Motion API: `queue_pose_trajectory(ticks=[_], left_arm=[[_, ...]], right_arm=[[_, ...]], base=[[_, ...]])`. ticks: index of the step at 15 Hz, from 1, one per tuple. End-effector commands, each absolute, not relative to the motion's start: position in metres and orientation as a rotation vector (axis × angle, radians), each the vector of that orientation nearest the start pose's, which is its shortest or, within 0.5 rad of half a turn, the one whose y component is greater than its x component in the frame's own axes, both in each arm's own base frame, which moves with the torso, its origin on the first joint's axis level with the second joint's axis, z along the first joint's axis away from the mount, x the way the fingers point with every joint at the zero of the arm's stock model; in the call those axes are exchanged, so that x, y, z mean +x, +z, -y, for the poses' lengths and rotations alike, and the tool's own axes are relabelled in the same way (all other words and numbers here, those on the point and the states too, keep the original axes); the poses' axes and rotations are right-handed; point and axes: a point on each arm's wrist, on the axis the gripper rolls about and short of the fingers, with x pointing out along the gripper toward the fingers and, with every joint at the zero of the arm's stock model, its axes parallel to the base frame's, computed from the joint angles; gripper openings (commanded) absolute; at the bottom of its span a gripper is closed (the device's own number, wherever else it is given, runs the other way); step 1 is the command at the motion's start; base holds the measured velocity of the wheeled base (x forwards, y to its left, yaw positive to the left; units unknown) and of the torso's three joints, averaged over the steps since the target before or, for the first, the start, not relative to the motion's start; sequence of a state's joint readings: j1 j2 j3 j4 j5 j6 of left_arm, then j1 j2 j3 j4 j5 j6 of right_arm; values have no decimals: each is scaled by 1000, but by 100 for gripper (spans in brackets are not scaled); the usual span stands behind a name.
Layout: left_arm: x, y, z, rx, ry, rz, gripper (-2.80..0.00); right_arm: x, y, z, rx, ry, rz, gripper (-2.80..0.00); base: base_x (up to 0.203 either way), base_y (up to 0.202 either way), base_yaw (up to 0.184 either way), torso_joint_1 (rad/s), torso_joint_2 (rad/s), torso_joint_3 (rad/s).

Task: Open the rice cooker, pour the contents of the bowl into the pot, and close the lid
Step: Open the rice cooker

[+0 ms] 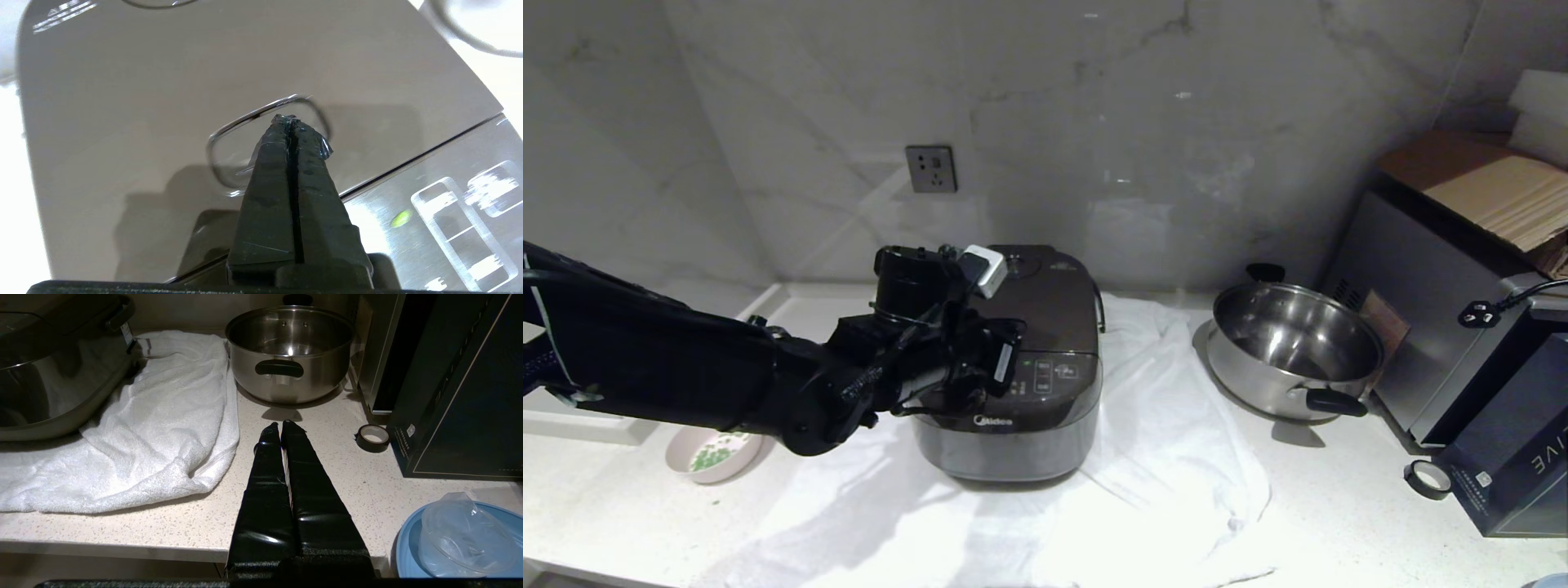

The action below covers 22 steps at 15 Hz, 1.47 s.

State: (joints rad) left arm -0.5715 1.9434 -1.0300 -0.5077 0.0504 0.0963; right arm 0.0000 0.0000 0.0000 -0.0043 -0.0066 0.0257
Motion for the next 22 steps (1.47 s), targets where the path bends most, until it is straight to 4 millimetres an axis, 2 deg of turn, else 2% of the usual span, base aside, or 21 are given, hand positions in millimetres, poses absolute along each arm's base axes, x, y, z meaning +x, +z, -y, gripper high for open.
queue_pose_trajectory(ticks=[1,3,5,9,12,14,16,20,22], left_arm=[[316,164,206,147,-523,-269,-280],[314,183,203,103,-483,-212,-280],[309,205,193,17,-451,-169,-280],[305,233,169,-84,-382,-104,-280],[295,279,143,-204,-293,26,-280],[280,299,125,-235,-262,85,-280],[266,297,115,-231,-251,76,-280],[236,268,100,-202,-241,-13,-280],[213,259,90,-194,-240,-27,-280]], right_arm=[[-23,75,0,26,-6,2,-280],[-23,76,0,26,-6,3,-280],[-23,76,0,26,-7,3,-280],[-23,75,0,25,-6,2,-280],[-23,75,0,25,-6,2,-280],[-23,75,0,25,-7,3,-280],[-23,76,0,25,-7,3,-280],[-23,75,0,25,-6,3,-280],[-23,75,0,26,-5,3,-280]], base=[[0,0,0,0,0,0],[0,0,0,0,0,0],[0,0,0,0,0,0],[0,0,0,0,0,0],[0,0,0,0,0,0],[0,0,0,0,0,0],[0,0,0,0,0,0],[0,0,0,0,0,0],[0,0,0,0,0,0]])
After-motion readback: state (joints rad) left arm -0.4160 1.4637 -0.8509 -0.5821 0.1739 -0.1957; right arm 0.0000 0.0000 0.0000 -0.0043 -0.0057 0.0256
